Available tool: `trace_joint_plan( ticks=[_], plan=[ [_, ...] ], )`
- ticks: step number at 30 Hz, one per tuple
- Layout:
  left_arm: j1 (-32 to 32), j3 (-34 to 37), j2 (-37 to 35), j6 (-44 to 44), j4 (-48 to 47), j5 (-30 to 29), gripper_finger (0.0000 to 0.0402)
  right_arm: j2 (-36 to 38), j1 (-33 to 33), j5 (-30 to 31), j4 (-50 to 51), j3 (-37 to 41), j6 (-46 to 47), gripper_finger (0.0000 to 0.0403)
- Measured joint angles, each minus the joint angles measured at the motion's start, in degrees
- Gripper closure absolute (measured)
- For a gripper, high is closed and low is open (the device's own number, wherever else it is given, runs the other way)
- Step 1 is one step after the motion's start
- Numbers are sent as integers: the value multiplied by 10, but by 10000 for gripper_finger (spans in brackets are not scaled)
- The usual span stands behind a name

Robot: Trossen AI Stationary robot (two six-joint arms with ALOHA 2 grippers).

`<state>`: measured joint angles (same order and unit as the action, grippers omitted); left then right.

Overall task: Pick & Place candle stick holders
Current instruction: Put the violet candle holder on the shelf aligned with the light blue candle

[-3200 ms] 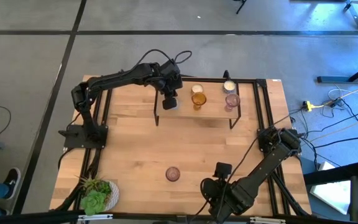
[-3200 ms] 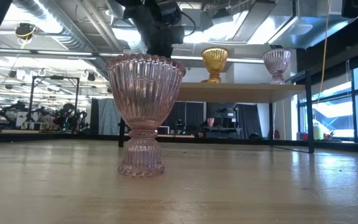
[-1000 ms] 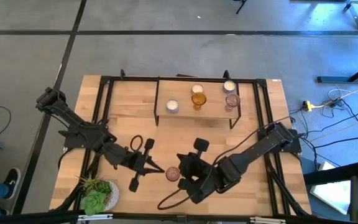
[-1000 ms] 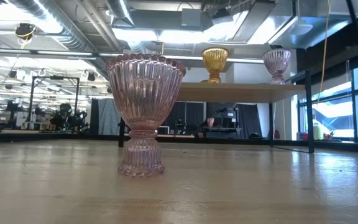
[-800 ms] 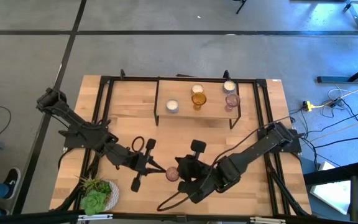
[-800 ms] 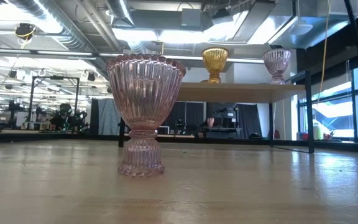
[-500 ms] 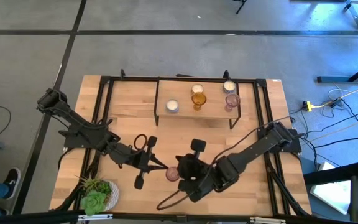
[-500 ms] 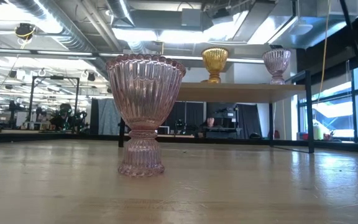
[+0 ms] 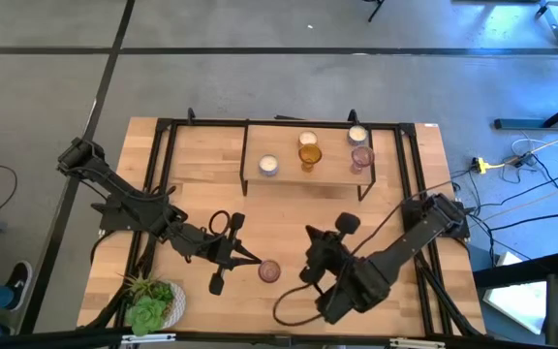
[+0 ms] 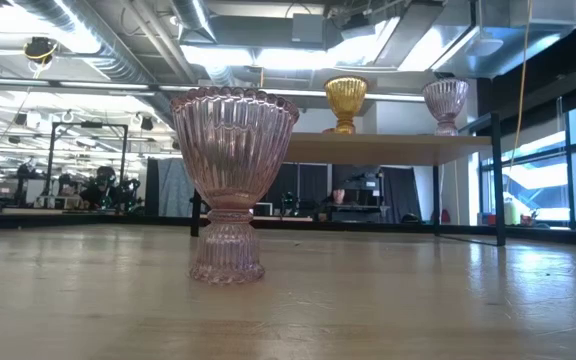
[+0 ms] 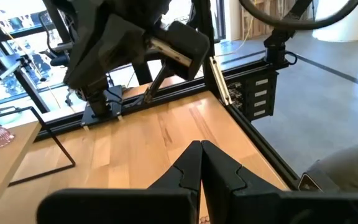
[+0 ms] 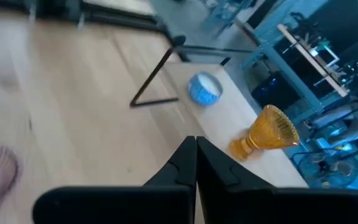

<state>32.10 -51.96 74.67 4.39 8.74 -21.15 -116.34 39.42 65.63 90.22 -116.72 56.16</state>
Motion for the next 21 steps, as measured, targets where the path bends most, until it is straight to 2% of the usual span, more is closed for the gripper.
trace_joint_plan(
  ticks=[4, 9, 15, 21],
  plan=[
    [0, 0, 0, -1, 0, 0, 398, 16, -5, 9, -11, 54, -6, 398],
    [0, 0, 0, -2, 0, 0, 399, 52, -15, 66, -2, 153, 36, 398],
    [0, 0, 0, -1, -5, 0, 397, 114, -48, 66, -11, 273, 132, 398],
    [-4, 0, 0, 0, -13, -4, 400, 176, -61, 63, -98, 376, 136, 398]
  ],
)
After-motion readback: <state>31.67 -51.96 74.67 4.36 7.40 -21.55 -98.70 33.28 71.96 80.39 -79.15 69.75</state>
